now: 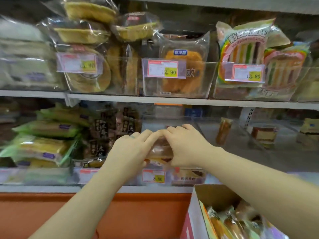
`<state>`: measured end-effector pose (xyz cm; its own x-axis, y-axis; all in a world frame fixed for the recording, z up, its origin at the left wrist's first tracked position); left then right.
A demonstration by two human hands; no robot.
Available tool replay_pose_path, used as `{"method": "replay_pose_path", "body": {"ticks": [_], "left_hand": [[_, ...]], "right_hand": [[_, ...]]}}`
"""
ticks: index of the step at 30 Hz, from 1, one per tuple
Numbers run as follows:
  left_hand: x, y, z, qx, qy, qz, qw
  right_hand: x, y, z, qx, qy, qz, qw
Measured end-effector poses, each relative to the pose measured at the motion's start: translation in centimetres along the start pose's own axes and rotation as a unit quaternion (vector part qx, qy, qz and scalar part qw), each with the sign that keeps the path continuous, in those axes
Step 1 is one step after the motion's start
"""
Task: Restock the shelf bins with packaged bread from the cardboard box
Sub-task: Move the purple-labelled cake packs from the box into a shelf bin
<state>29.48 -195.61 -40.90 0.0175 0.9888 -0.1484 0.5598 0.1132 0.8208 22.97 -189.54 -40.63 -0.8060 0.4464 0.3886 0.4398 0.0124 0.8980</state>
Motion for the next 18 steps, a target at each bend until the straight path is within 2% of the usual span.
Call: {"method": "replay_pose_path", "body": {"ticks": [6,9,13,18], "left_hand": [[-3.1,-0.8,-3.6,0.044,0.002,-0.033,0.998],[-4.7,-1.7,-5.6,0.088,0.027,-0.027,0.995],[-5.4,-3.4,-7.7,0.163,0.049,-0.003,0.985],[-5.7,-5.4,-7.9,0.230,0.047,0.053,0.971]], "right_hand": [[3.2,-1.8,-4.2,0.079,-0.072,-0.111,0.988],[5.4,-3.7,-6.0,0.104,-0.106,-0.211,0.966],[8.3,-7.8,-8.8,0.104,-0.162,-0.283,0.940],[9.5,-12.7,-11.8,0.104,-0.143,-0.386,0.905]]}}
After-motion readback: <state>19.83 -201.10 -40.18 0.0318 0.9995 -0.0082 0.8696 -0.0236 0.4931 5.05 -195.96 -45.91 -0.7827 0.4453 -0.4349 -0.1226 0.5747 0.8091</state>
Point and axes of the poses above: each hand's wrist, its own z-axis away from the middle knuckle, its own y-axis out of the back of the hand, x = y × z, the point moved 9 cm from there along -z, towards the middle knuckle, and after that the axes turned 8 degrees about z, right-handed, at the moved point
